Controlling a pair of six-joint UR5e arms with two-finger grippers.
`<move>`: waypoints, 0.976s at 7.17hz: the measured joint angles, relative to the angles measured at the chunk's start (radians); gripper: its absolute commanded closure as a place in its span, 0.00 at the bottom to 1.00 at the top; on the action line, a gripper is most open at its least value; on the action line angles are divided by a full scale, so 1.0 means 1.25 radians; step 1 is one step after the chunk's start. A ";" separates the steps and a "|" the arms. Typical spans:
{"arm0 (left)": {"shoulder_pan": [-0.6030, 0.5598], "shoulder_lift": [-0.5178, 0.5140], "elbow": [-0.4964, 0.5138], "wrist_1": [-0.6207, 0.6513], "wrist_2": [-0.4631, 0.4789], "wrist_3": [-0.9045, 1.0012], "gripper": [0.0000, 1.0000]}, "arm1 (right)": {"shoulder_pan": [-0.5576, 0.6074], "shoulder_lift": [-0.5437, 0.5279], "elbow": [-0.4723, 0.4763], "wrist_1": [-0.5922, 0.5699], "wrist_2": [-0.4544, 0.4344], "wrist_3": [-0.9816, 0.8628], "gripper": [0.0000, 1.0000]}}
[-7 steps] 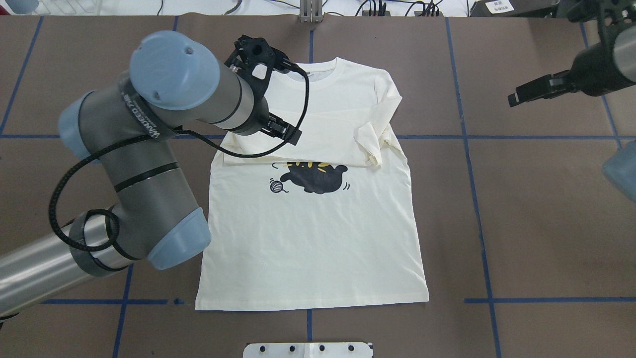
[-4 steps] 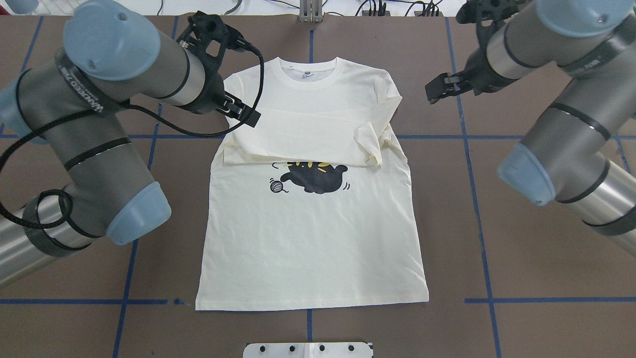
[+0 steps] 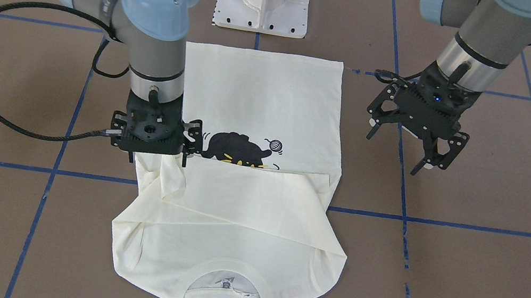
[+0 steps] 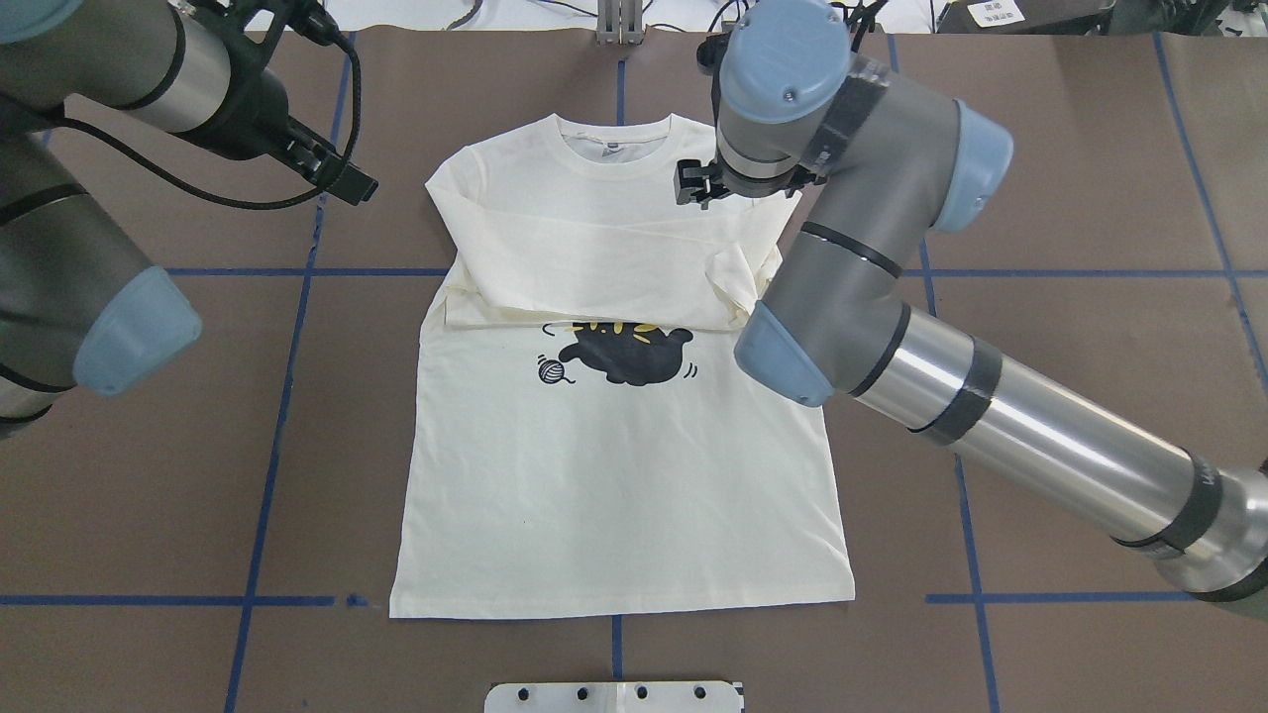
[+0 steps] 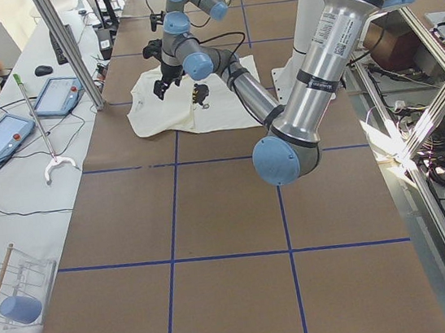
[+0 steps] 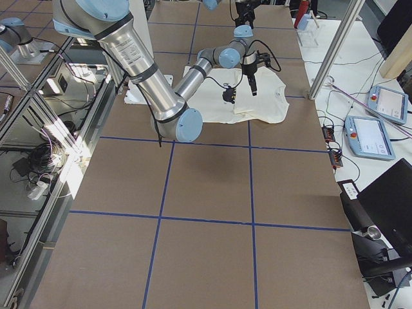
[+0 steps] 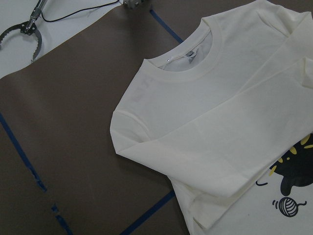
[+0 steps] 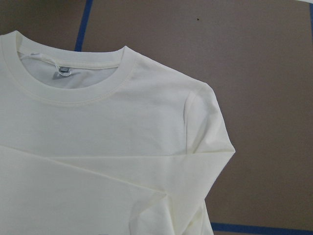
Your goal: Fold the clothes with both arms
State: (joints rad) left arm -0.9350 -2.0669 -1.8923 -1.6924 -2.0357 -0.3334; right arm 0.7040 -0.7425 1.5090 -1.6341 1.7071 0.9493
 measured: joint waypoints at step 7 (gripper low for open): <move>-0.003 0.006 0.024 -0.003 -0.012 -0.032 0.00 | -0.101 0.015 -0.122 -0.004 -0.169 -0.168 0.11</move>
State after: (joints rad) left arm -0.9389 -2.0598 -1.8629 -1.6966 -2.0509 -0.3733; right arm 0.5782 -0.7242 1.3563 -1.6387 1.4963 0.7397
